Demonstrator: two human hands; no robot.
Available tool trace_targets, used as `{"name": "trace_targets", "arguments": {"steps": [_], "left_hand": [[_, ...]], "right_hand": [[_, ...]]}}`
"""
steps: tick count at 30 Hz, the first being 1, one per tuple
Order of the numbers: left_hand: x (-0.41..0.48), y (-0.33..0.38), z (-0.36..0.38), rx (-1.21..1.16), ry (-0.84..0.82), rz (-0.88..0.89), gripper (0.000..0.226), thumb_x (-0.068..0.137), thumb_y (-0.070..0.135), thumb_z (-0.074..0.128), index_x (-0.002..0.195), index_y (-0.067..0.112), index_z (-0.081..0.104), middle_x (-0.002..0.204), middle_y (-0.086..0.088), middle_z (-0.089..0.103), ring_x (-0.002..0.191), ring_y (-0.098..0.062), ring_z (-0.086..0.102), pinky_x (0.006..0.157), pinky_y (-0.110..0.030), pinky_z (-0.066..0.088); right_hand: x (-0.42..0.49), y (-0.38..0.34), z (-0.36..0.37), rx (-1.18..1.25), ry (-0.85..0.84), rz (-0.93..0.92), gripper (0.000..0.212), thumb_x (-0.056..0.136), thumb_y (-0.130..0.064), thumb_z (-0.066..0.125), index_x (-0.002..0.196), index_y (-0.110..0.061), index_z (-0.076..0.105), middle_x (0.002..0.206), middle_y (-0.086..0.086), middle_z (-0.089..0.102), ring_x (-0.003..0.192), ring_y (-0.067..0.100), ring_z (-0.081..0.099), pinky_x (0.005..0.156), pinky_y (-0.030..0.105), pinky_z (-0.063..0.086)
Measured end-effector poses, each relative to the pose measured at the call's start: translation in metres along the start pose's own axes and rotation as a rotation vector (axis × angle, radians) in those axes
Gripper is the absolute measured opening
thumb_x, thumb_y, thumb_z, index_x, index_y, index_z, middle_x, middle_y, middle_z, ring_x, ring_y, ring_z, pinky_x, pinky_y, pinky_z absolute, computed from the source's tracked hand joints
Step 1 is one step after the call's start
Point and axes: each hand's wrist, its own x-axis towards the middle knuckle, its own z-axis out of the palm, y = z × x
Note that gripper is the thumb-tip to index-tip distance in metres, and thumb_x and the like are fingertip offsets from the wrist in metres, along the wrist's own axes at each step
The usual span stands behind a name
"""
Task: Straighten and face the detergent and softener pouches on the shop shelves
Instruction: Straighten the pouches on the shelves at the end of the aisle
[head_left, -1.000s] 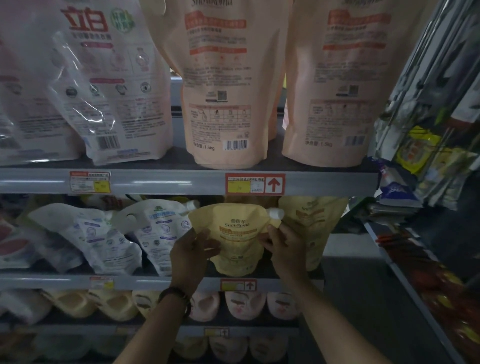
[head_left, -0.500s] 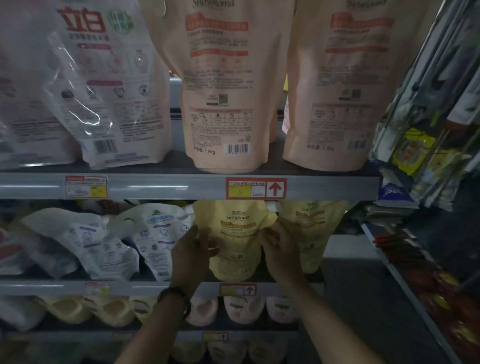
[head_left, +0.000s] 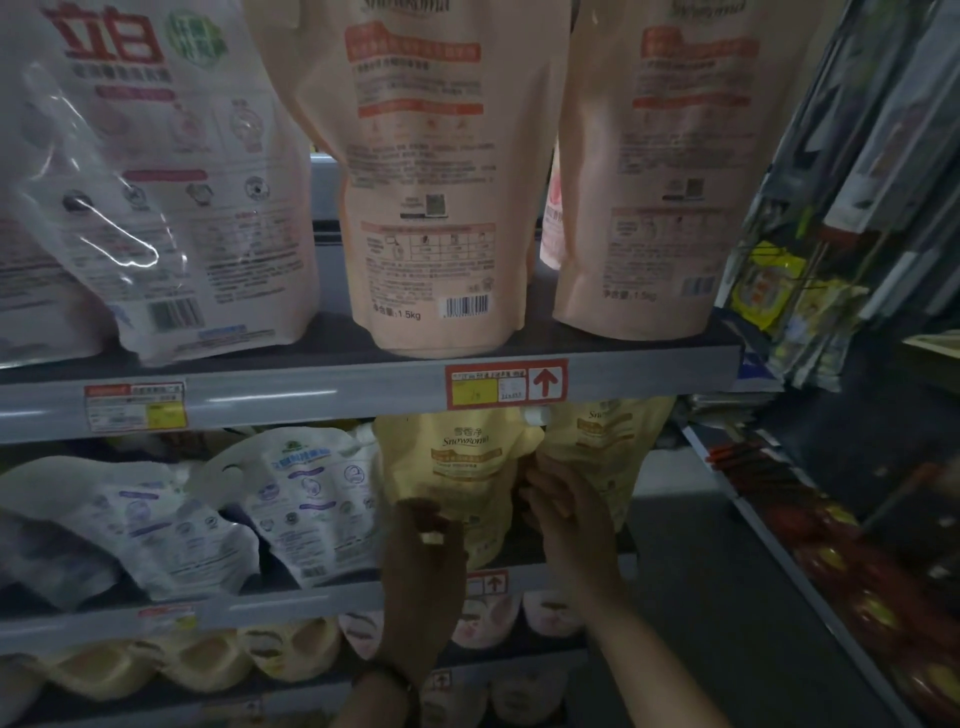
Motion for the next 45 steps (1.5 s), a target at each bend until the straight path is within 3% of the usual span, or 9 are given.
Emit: {"name": "trace_targets", "arguments": {"steps": [5,9,14,18,22,27,31,37,45], "left_hand": [[-0.006,0.0,0.013,0.008,-0.173,0.014,0.017,0.101,0.023,0.067,0.103,0.039,0.061,0.102,0.01,0.075,0.086,-0.012,0.075,0.077,-0.043,0.064],[-0.008,0.012,0.027,-0.042,-0.226,0.02,0.016,0.103,0.025,0.067,0.108,0.04,0.062,0.106,0.011,0.074,0.093,-0.012,0.075,0.083,-0.043,0.063],[-0.015,0.034,0.055,-0.056,-0.337,0.02,0.025,0.103,0.023,0.067,0.117,0.043,0.061,0.114,0.02,0.072,0.102,-0.001,0.068,0.078,-0.02,0.051],[-0.015,0.055,0.077,-0.038,-0.376,0.103,0.037,0.104,0.005,0.062,0.113,0.041,0.064,0.102,0.037,0.071,0.097,0.013,0.066,0.076,-0.012,0.053],[-0.013,0.061,0.093,-0.077,-0.382,0.163,0.028,0.105,0.01,0.064,0.131,0.019,0.067,0.126,0.007,0.073,0.12,-0.013,0.069,0.094,-0.031,0.06],[-0.013,0.068,0.105,-0.169,-0.335,0.113,0.028,0.105,0.029,0.065,0.132,0.021,0.064,0.126,0.005,0.073,0.122,-0.019,0.068,0.102,-0.05,0.056],[-0.015,0.07,0.118,-0.285,-0.299,-0.027,0.046,0.093,0.052,0.066,0.134,0.03,0.065,0.13,0.011,0.074,0.129,-0.02,0.065,0.106,-0.043,0.051],[-0.024,0.071,0.134,-0.325,-0.245,-0.046,0.058,0.096,0.065,0.066,0.149,0.044,0.054,0.151,0.013,0.06,0.142,-0.016,0.054,0.12,-0.054,0.04],[-0.028,0.067,0.137,-0.312,-0.264,0.003,0.041,0.099,0.049,0.064,0.136,0.032,0.065,0.138,0.001,0.069,0.132,-0.024,0.062,0.115,-0.059,0.046]], "right_hand": [[0.0,-0.001,-0.016,-0.001,0.081,0.028,0.021,0.103,-0.013,0.067,0.116,-0.029,0.07,0.112,-0.016,0.075,0.113,0.014,0.071,0.096,0.038,0.06],[0.004,0.001,-0.038,-0.009,0.118,0.042,0.019,0.101,-0.02,0.07,0.113,-0.035,0.071,0.115,-0.011,0.074,0.112,0.013,0.072,0.096,0.051,0.061],[0.016,-0.008,-0.076,-0.051,0.181,0.024,0.025,0.097,-0.024,0.074,0.105,-0.047,0.068,0.11,-0.018,0.072,0.104,0.01,0.071,0.09,0.052,0.062],[0.03,-0.011,-0.102,-0.062,0.214,0.018,0.037,0.094,-0.012,0.077,0.109,-0.042,0.063,0.107,-0.02,0.07,0.102,0.007,0.07,0.081,0.036,0.058],[0.038,-0.012,-0.125,-0.095,0.155,0.043,0.042,0.093,-0.027,0.08,0.125,-0.045,0.059,0.129,-0.015,0.061,0.115,0.005,0.063,0.082,0.029,0.054],[0.047,-0.013,-0.144,-0.066,-0.007,0.071,0.053,0.093,-0.042,0.078,0.138,-0.051,0.051,0.139,-0.026,0.054,0.122,-0.003,0.057,0.086,0.025,0.052],[0.053,-0.006,-0.155,-0.034,-0.14,0.109,0.058,0.095,-0.045,0.077,0.145,-0.048,0.048,0.139,-0.03,0.057,0.127,-0.003,0.058,0.088,0.023,0.054],[0.058,0.003,-0.158,-0.012,-0.263,0.199,0.082,0.074,-0.069,0.079,0.147,-0.057,0.044,0.15,-0.019,0.057,0.137,0.01,0.057,0.112,0.051,0.051],[0.059,-0.005,-0.163,-0.033,-0.283,0.218,0.076,0.075,-0.06,0.085,0.14,-0.064,0.046,0.143,-0.026,0.06,0.131,0.001,0.059,0.105,0.042,0.057]]}}
